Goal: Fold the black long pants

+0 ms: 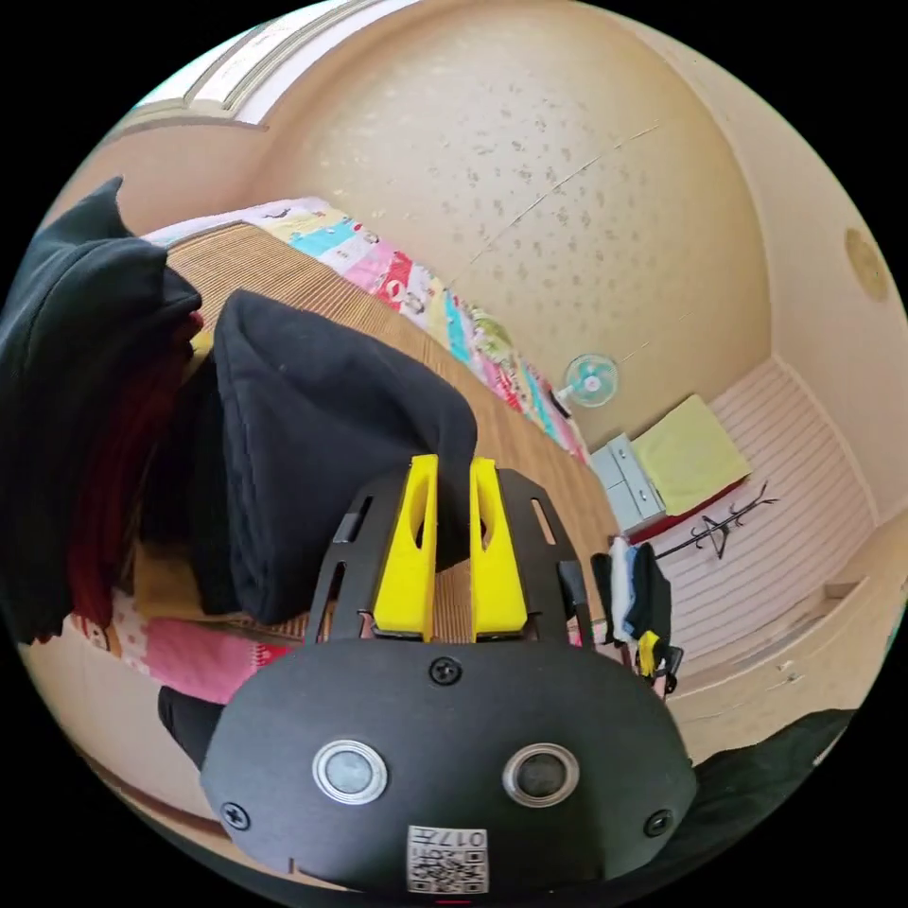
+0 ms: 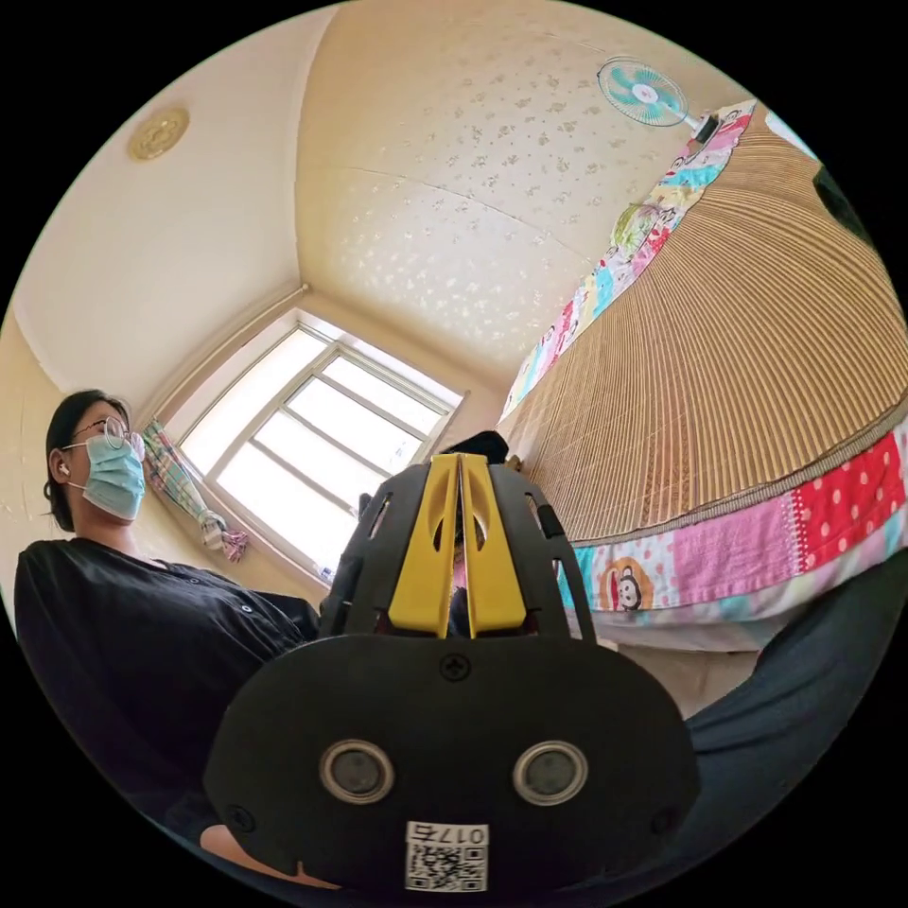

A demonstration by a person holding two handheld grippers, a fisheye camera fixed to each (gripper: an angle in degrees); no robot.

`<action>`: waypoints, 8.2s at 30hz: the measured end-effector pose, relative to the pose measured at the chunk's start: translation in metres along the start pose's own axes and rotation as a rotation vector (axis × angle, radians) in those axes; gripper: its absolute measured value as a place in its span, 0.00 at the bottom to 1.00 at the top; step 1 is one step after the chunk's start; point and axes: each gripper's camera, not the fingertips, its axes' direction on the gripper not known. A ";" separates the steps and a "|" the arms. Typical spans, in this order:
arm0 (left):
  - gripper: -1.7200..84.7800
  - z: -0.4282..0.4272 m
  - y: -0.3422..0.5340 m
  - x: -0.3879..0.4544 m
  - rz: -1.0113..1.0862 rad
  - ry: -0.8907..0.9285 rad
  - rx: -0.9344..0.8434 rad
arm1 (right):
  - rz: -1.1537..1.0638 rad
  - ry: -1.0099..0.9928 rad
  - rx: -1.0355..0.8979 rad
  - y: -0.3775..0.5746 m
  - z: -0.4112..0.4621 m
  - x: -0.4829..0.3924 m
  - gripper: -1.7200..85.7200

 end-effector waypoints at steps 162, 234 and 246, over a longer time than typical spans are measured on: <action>0.14 0.071 0.034 0.079 -0.074 0.303 -0.620 | -0.077 -0.147 -0.759 -0.152 0.125 0.125 0.09; 0.06 0.015 0.051 0.011 0.128 0.747 -0.842 | -0.272 1.085 -0.127 -0.486 0.303 0.281 0.05; 0.07 0.017 0.083 -0.046 -0.017 0.390 -0.901 | -0.291 0.458 -0.501 -0.389 0.473 0.253 0.11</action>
